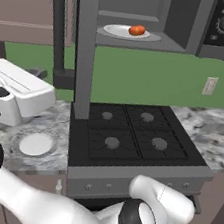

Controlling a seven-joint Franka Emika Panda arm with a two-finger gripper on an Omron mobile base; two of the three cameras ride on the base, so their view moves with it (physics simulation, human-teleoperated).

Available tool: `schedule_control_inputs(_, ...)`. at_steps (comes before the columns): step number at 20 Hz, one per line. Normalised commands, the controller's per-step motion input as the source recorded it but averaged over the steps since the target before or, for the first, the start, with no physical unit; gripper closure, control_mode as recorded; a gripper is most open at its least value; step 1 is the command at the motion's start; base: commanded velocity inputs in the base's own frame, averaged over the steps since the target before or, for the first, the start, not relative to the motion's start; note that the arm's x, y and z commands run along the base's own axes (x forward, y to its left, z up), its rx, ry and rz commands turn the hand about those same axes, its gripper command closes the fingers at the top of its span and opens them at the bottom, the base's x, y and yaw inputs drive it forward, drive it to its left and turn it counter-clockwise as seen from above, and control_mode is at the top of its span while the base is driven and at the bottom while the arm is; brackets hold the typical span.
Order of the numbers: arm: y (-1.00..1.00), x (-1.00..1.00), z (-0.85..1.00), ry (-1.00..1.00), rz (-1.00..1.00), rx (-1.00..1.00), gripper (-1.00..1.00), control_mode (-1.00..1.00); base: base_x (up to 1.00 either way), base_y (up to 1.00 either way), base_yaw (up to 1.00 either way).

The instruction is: Pick the squash from the counter and place it in the microwave. Then turn on the microwave.

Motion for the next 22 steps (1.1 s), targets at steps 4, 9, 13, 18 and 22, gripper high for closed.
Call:
schedule_control_inputs(4,-0.05,0.02,0.0,0.0,-0.09,0.0,1.0,-1.0,0.0,0.0,0.0)
schedule_control_inputs(9,-0.15,0.0,0.0,0.0,-0.06,0.0,1.0,-1.0,0.0,0.0,0.0)
schedule_control_inputs(13,-0.23,0.0,0.0,0.0,-0.04,0.0,1.0,-1.0,0.0,0.0,0.0)
schedule_control_inputs(18,-0.3,0.0,0.0,0.0,-0.01,0.0,1.0,-1.0,0.0,0.0,0.0)
schedule_control_inputs(22,-0.31,-0.01,0.0,0.0,0.0,-0.01,1.0,-1.0,0.0,0.0,0.0)
